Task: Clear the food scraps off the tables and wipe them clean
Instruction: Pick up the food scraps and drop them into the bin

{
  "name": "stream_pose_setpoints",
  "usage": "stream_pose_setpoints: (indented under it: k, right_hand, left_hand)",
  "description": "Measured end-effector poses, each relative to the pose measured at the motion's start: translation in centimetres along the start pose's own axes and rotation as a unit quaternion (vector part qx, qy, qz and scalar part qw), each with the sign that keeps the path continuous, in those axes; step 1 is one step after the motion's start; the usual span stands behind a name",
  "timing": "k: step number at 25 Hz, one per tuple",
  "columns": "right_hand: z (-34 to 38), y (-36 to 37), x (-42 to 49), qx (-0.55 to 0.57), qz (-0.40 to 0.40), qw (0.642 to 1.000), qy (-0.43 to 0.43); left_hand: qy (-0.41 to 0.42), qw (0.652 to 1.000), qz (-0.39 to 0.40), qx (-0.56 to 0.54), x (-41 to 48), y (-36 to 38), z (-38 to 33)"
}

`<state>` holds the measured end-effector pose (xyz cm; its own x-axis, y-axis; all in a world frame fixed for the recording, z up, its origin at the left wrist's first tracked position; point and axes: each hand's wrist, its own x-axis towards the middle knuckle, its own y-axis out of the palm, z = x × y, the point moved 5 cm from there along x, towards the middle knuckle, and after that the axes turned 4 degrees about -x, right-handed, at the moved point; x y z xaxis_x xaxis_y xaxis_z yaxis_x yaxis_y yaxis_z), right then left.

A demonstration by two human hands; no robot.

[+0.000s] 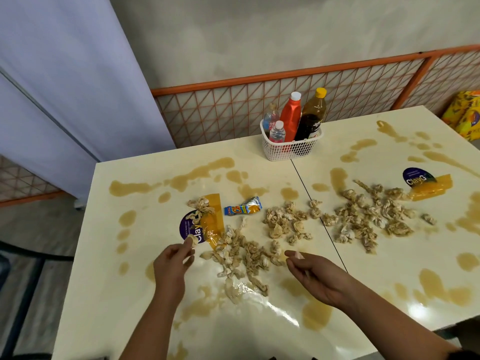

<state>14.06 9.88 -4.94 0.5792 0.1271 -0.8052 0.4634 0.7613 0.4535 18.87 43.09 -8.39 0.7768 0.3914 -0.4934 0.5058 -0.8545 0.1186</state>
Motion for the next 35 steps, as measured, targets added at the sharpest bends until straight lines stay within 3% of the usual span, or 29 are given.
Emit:
stream_pose_setpoints:
  k: [4,9,14,22,29,35]
  right_hand:
    - [-1.5,0.8,-0.2,0.008,0.007,0.999,0.038]
    - [-2.0,0.6,-0.9,-0.104,0.024,0.991,0.076]
    - [-1.2,-1.8,-1.5,-0.154,-0.009,0.987,0.047]
    - [2.5,-9.5,-4.2,-0.034,-0.013,0.998,-0.059]
    - [8.3,-22.4,-9.1,0.056,-0.045,0.989,-0.132]
    - [13.4,-38.6,-15.5,0.154,-0.180,0.947,-0.219]
  left_hand:
    - [-0.137,0.965,0.056,-0.217,-3.4,1.0,2.4]
    - [-0.216,0.912,0.126,-0.324,-6.4,2.9,3.0]
    - [-0.283,0.904,0.155,-0.280,-8.8,5.8,4.2]
    - [-0.306,0.922,0.216,-0.097,-15.1,14.4,6.0]
    - [-0.315,0.900,0.291,-0.082,-22.5,23.7,7.3]
    - [-0.310,0.885,0.340,-0.073,-27.5,31.5,8.4]
